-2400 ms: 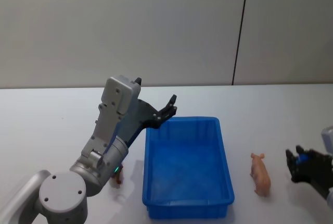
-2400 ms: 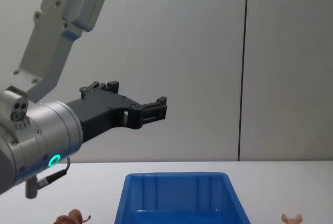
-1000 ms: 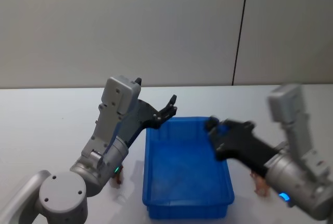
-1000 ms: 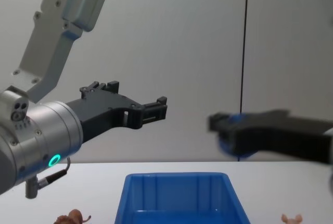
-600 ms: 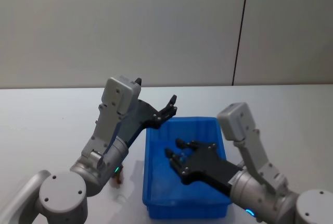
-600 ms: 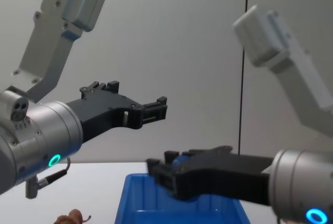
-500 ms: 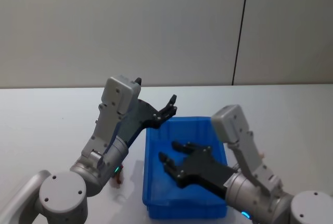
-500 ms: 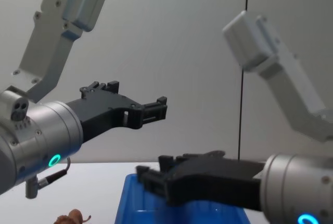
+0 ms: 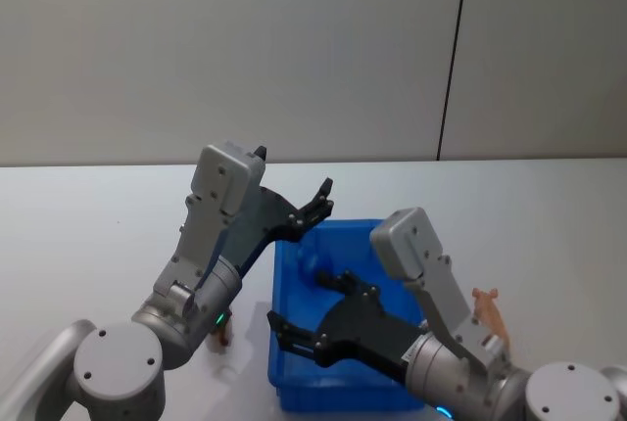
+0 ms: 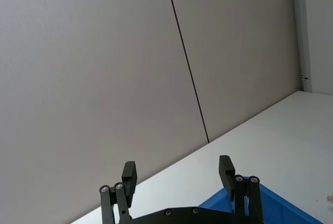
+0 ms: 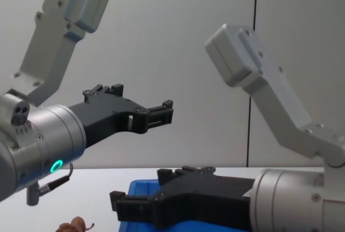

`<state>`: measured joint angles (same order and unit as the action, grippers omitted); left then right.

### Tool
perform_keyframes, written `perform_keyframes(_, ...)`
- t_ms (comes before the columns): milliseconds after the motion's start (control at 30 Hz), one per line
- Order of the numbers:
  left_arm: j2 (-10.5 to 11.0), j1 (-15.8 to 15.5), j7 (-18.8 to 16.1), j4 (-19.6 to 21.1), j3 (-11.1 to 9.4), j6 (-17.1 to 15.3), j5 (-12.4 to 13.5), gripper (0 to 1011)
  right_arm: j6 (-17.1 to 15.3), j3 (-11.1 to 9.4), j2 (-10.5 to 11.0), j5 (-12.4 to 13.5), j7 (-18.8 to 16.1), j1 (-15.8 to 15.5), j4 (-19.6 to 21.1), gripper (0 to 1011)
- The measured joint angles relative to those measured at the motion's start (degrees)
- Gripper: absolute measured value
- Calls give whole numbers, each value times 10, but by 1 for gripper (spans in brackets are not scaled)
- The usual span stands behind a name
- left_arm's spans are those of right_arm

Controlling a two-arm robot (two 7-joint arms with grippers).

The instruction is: Pick up the two dolls from the table and place them into the box.

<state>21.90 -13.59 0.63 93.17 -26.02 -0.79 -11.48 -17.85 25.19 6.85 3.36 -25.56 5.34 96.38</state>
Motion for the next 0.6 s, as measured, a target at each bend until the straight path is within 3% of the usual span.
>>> perform_keyframes(233,0,0,0,0,0,0,0,1001,9,-14,12,12,12,0,1,1000)
perform_keyframes(600,0,0,0,0,0,0,0,1001,32,-67,64,65,37,-11,26,1001)
